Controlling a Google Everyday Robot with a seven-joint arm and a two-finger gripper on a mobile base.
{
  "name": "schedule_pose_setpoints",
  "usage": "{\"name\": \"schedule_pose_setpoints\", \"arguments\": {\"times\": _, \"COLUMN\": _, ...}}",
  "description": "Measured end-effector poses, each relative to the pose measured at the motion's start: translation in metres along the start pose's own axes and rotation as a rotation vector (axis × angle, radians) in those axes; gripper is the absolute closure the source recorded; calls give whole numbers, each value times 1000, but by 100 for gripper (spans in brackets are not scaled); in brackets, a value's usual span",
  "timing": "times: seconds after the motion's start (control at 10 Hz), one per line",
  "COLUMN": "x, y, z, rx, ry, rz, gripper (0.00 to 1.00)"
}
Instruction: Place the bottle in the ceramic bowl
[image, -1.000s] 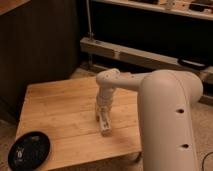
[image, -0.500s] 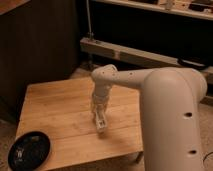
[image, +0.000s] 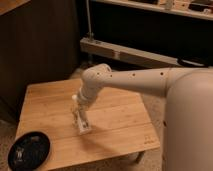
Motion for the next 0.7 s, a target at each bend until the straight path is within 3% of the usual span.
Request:
{"name": "schedule_pose_setpoints", "arguments": {"times": 0.2, "x": 2, "y": 13, "z": -12, "rx": -64, "ry": -61, "rz": -29, "gripper": 100}}
{"name": "schedule_pose_setpoints", "arguments": {"times": 0.3, "x": 1, "y": 14, "z": -30, "rx": -118, "ry": -104, "rz": -65, "gripper": 100}}
{"name": "schedule_pose_setpoints", "arguments": {"times": 0.4, "x": 2, "y": 10, "z": -40, "rx": -147, "ry": -121, "rz": -90, "gripper": 100}}
{"name": "schedule_pose_setpoints", "arguments": {"times": 0.7, "x": 0, "y": 12, "z": -53, "rx": -182, "ry": -138, "rz": -131, "gripper": 100}}
